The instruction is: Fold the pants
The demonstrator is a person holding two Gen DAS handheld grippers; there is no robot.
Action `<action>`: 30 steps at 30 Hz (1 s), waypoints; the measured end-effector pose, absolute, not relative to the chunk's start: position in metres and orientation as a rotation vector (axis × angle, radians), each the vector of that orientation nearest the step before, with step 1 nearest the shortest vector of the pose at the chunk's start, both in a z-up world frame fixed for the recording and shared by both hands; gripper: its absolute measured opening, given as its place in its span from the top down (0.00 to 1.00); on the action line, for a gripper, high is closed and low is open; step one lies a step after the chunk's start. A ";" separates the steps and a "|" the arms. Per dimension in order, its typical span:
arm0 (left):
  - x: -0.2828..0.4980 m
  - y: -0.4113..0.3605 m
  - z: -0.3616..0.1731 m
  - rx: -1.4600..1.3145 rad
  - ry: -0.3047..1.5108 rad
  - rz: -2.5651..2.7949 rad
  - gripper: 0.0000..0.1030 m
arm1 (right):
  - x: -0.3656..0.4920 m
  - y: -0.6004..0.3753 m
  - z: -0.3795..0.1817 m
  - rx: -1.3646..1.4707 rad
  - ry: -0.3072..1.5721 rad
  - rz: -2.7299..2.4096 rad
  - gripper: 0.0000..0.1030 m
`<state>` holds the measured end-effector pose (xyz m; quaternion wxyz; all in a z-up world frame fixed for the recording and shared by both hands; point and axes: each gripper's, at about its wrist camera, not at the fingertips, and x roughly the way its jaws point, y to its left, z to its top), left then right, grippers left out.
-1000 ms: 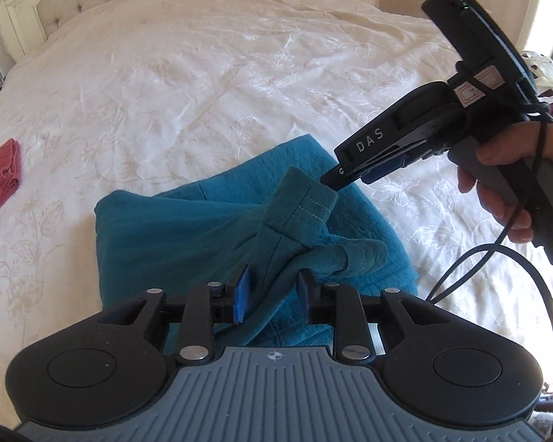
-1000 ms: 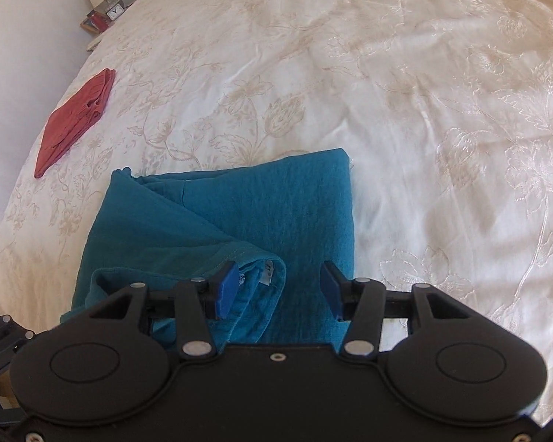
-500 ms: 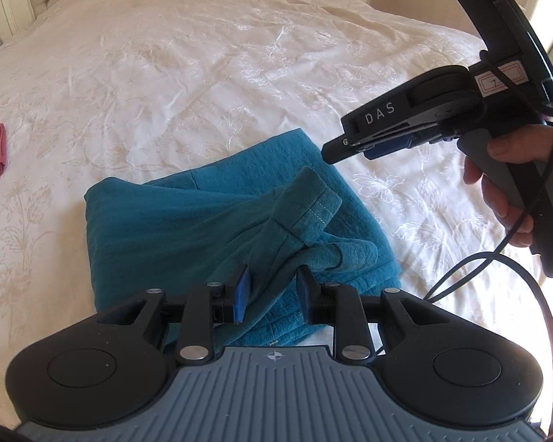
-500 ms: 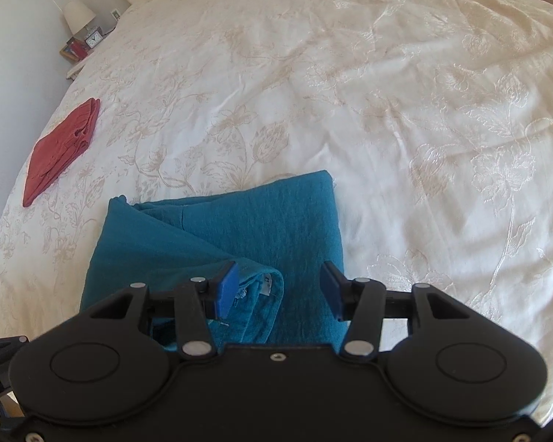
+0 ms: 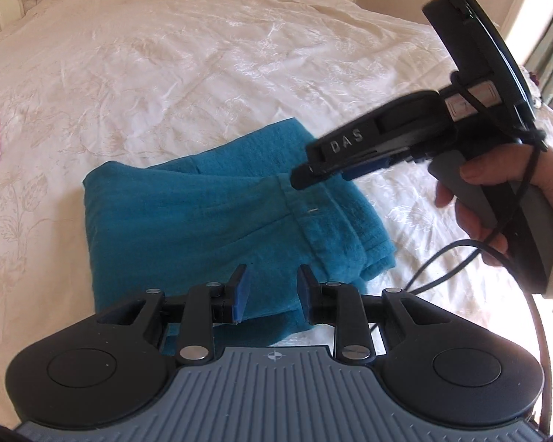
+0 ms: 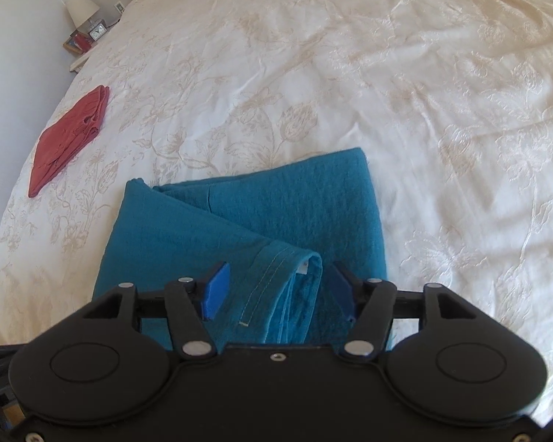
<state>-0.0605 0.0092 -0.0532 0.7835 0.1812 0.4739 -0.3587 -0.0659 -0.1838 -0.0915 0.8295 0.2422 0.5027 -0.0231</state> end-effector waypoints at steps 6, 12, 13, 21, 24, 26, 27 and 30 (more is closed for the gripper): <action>-0.028 0.027 -0.075 0.412 1.050 -0.644 0.73 | -0.072 -0.156 -0.143 0.560 1.251 -0.015 0.37; -0.013 0.041 -0.114 0.462 1.182 -0.604 0.73 | -0.087 -0.134 -0.149 0.496 1.325 0.086 0.36; -0.013 0.042 -0.121 0.466 1.218 -0.616 0.73 | -0.088 -0.135 -0.143 0.487 1.309 0.084 0.36; -0.028 0.047 -0.134 0.528 1.230 -0.657 0.71 | -0.078 -0.178 -0.131 0.641 1.177 -0.024 0.13; -0.029 0.051 -0.134 0.502 1.239 -0.656 0.71 | -0.069 -0.188 -0.155 0.753 1.217 -0.026 0.13; -0.031 0.056 -0.133 0.490 1.241 -0.659 0.71 | -0.067 -0.192 -0.170 0.836 1.223 0.007 0.12; -0.033 0.058 -0.132 0.485 1.241 -0.660 0.71 | -0.067 -0.193 -0.176 0.876 1.226 0.027 0.12; -0.034 0.063 -0.128 0.466 1.235 -0.662 0.71 | -0.069 -0.187 -0.193 0.991 1.241 0.081 0.14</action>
